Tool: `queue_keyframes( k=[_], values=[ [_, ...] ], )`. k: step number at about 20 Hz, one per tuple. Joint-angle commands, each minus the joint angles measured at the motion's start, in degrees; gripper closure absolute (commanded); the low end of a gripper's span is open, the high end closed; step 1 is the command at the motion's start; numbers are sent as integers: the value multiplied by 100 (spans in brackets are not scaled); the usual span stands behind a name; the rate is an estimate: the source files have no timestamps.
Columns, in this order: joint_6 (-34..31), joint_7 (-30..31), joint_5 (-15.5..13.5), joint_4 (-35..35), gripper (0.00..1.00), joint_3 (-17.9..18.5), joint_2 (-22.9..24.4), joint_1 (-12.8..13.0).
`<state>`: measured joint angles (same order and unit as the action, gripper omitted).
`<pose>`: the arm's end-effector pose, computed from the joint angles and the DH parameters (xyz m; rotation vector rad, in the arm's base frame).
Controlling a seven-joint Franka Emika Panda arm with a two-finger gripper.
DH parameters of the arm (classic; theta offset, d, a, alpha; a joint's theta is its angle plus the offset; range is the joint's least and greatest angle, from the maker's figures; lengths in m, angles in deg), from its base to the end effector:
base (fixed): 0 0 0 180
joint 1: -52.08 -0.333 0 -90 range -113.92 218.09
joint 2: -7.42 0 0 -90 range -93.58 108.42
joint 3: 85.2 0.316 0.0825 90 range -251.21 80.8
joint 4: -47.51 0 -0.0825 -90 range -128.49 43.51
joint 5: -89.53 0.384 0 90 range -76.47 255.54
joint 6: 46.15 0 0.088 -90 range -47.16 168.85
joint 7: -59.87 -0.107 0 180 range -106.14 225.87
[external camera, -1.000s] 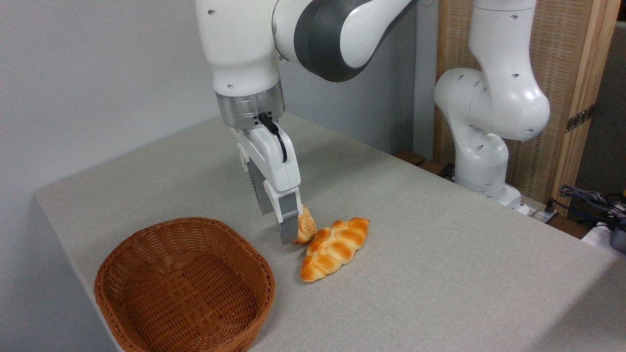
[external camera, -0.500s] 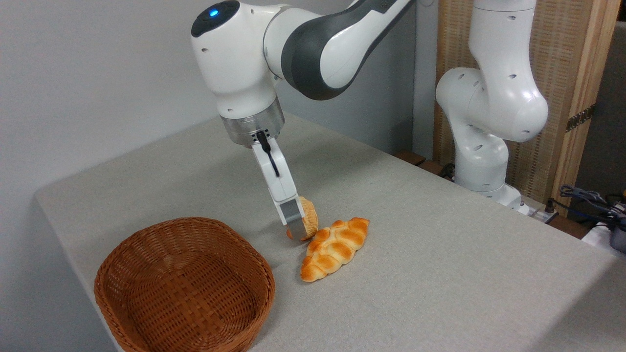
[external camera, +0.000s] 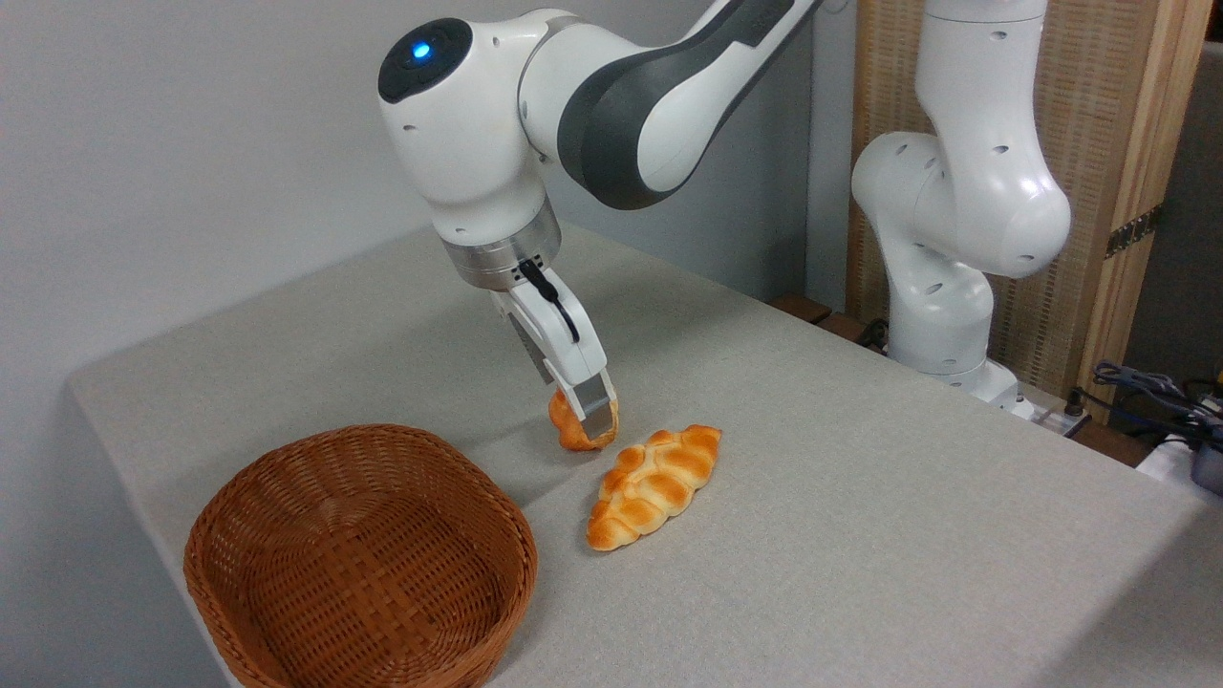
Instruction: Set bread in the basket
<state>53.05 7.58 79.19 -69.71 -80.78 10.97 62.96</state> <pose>0.5017 -0.0729 0.4506 2.5359 -1.3437 -0.2356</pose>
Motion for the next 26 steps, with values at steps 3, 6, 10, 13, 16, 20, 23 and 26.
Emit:
queue_keyframes(
  k=[3,6,10,13,16,20,23,26],
  values=[
    [-323,78,-82,-29,0,68,-82,54],
    [-323,113,-82,-187,0,24,-135,63],
    [-393,131,-99,-179,3,-3,-127,98],
    [-350,201,-99,-170,49,-20,-127,116],
    [-349,298,-99,-170,72,-196,-135,116],
    [-314,289,-99,-170,76,-196,-135,107],
    [-305,289,-99,-144,76,-196,-135,107],
    [-297,289,-99,-135,77,-196,-135,107]
  ],
)
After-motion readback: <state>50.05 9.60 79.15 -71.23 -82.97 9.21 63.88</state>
